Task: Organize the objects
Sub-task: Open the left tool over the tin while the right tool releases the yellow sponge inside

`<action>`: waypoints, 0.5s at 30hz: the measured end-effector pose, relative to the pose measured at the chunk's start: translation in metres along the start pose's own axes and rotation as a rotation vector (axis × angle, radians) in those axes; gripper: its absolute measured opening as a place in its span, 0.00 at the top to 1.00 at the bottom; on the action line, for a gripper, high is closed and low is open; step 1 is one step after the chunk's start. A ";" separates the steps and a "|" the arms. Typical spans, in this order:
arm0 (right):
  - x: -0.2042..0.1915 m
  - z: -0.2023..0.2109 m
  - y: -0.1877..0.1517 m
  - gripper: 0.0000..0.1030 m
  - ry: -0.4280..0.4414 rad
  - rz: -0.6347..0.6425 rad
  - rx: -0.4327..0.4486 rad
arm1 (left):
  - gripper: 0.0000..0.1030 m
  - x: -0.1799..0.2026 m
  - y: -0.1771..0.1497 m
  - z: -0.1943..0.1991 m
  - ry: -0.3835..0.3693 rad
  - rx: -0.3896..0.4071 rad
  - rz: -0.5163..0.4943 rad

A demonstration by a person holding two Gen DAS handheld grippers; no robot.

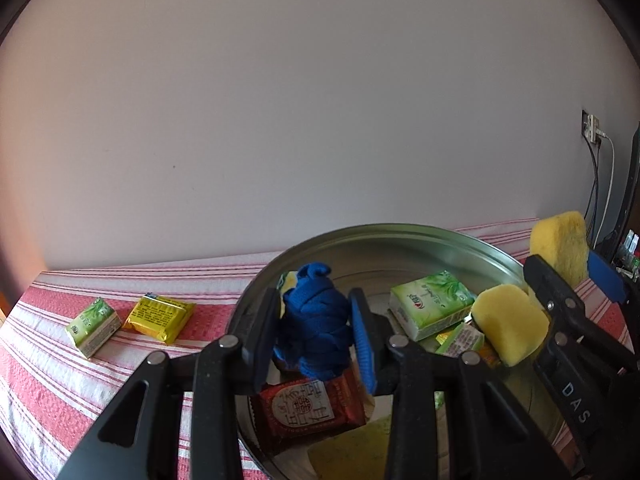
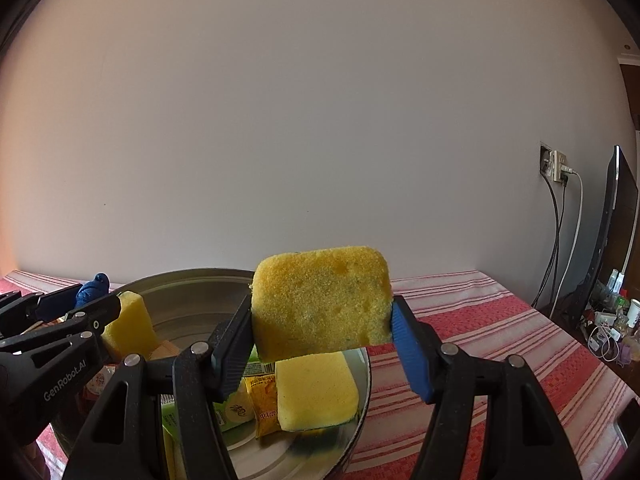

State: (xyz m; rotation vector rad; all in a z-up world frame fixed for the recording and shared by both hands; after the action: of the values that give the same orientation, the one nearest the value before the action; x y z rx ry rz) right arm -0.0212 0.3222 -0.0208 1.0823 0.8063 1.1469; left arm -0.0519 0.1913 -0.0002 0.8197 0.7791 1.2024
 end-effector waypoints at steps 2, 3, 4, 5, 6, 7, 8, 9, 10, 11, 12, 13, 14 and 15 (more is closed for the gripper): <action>-0.006 0.000 -0.002 0.35 0.017 0.003 -0.012 | 0.67 0.009 -0.002 -0.010 -0.001 -0.007 -0.006; -0.009 0.000 -0.003 0.35 0.023 0.008 -0.018 | 0.67 0.009 -0.003 -0.011 0.002 -0.010 -0.009; -0.012 0.000 -0.005 0.35 0.026 0.015 -0.025 | 0.67 0.010 -0.004 -0.013 0.003 -0.013 -0.012; -0.015 -0.001 -0.006 0.35 0.026 0.023 -0.032 | 0.67 0.010 -0.004 -0.014 0.005 -0.017 -0.012; -0.017 -0.001 -0.007 0.35 0.029 0.030 -0.039 | 0.67 0.010 -0.005 -0.015 0.008 -0.022 -0.013; -0.019 -0.001 -0.008 0.35 0.035 0.030 -0.044 | 0.67 0.011 -0.006 -0.017 0.012 -0.028 -0.016; -0.021 -0.005 -0.007 0.35 0.039 0.026 -0.048 | 0.67 0.012 -0.008 -0.019 0.014 -0.032 -0.019; -0.026 -0.005 -0.005 0.35 0.045 0.020 -0.053 | 0.67 0.013 -0.009 -0.020 0.015 -0.036 -0.021; -0.027 -0.005 -0.006 0.35 0.055 0.013 -0.062 | 0.67 0.014 -0.010 -0.021 0.016 -0.040 -0.023; -0.028 -0.006 -0.006 0.35 0.065 0.005 -0.071 | 0.67 0.014 -0.011 -0.022 0.018 -0.042 -0.024; -0.027 -0.003 -0.008 0.35 0.072 -0.003 -0.078 | 0.67 0.015 -0.011 -0.023 0.020 -0.044 -0.025; -0.024 0.005 -0.011 0.35 0.076 -0.005 -0.085 | 0.67 0.015 -0.012 -0.024 0.023 -0.046 -0.025; -0.021 0.004 -0.007 0.35 0.079 -0.002 -0.092 | 0.67 0.014 -0.012 -0.023 0.024 -0.049 -0.025; -0.025 0.000 -0.004 0.35 0.085 0.001 -0.096 | 0.67 0.007 -0.012 -0.016 0.028 -0.053 -0.024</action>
State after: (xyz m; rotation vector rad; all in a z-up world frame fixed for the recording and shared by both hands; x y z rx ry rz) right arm -0.0263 0.2978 -0.0253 0.9598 0.8081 1.2273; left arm -0.0592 0.1984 -0.0189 0.7497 0.7746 1.2099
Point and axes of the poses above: each gripper's, at about its wrist camera, not at the fingertips, and z roughly against the way its jaws point, x to its right, y to its top, the point moved 9 cm from there along -z, roughly the way its jaws point, and after that the axes turned 5 degrees about y, right-handed, at the moved point
